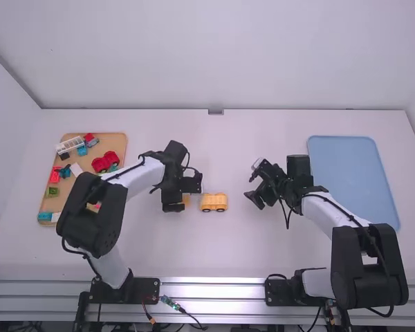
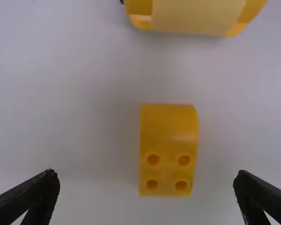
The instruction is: Assemble lego blocks to make yellow taxi
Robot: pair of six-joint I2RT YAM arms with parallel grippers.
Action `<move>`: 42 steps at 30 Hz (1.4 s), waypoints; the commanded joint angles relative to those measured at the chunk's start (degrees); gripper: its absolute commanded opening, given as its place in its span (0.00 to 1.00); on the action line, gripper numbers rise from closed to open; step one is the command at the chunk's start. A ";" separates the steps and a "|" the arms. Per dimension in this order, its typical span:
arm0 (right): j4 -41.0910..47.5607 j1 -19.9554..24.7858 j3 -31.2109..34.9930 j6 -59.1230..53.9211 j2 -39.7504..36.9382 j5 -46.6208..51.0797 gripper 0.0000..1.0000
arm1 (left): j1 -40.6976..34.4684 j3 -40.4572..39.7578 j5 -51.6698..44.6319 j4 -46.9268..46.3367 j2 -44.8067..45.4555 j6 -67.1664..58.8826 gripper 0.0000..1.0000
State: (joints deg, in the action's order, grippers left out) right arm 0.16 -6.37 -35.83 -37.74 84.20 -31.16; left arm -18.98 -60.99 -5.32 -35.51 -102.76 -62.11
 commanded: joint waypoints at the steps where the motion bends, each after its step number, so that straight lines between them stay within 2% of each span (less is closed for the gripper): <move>1: 0.11 0.00 -0.96 0.24 -0.88 -0.48 0.99 | 0.35 -3.19 -3.43 -1.55 1.01 1.07 0.99; 3: 0.11 0.02 -0.96 0.24 -0.88 -0.48 0.99 | 1.90 -3.61 -12.85 -3.67 2.51 -4.46 0.99; 5: 0.11 0.02 -0.96 0.26 -0.88 -0.46 0.99 | 3.04 -3.39 -17.14 -4.55 3.15 -7.17 0.99; 11: 0.33 0.00 -0.96 0.28 -0.88 -0.83 0.99 | 13.68 2.69 -40.00 -4.92 5.11 -24.90 0.99; 13: 0.50 0.00 -0.96 0.22 -0.88 -3.15 0.99 | 17.29 6.10 -47.01 -4.57 5.11 -34.12 0.99; 16: 1.73 -0.72 -0.96 -4.50 -0.88 -8.96 0.99 | 20.92 11.04 -54.36 -1.20 5.11 -38.95 0.99; 18: 2.23 -1.95 -0.81 -9.03 -0.71 -13.05 0.99 | 22.29 14.86 -55.82 4.28 5.11 -37.20 0.99; 23: -1.31 -5.44 0.31 -10.78 1.31 -13.84 0.99 | 22.64 20.00 -55.41 14.51 5.11 -27.00 0.99; 26: -7.41 -8.20 1.51 -10.71 5.70 -14.01 0.99 | 22.32 21.42 -55.39 19.23 5.11 -21.01 0.99; 32: -15.19 -12.07 2.01 -10.88 14.29 -16.09 0.99 | 22.34 24.85 -55.47 28.46 5.11 -19.02 0.99; 34: -16.04 -13.09 2.14 -12.76 15.93 -16.85 0.99 | 22.53 26.25 -55.08 30.95 5.14 -18.91 1.00; 38: -16.44 -14.67 2.12 -14.82 17.68 -17.11 0.99 | 22.18 28.92 -53.59 36.13 5.11 -17.88 0.93; 41: -17.44 -15.17 2.12 -14.80 19.05 -16.72 0.99 | 22.60 30.21 -52.06 40.92 5.11 -12.66 0.94; 42: -18.97 -14.91 2.12 -14.34 20.47 -17.07 0.99 | 22.64 30.67 -51.41 43.17 5.11 -10.25 0.97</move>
State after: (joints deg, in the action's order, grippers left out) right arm -18.90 -21.50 -34.22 -51.62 102.72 -47.29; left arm 3.49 -31.00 -57.25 7.09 -98.39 -77.45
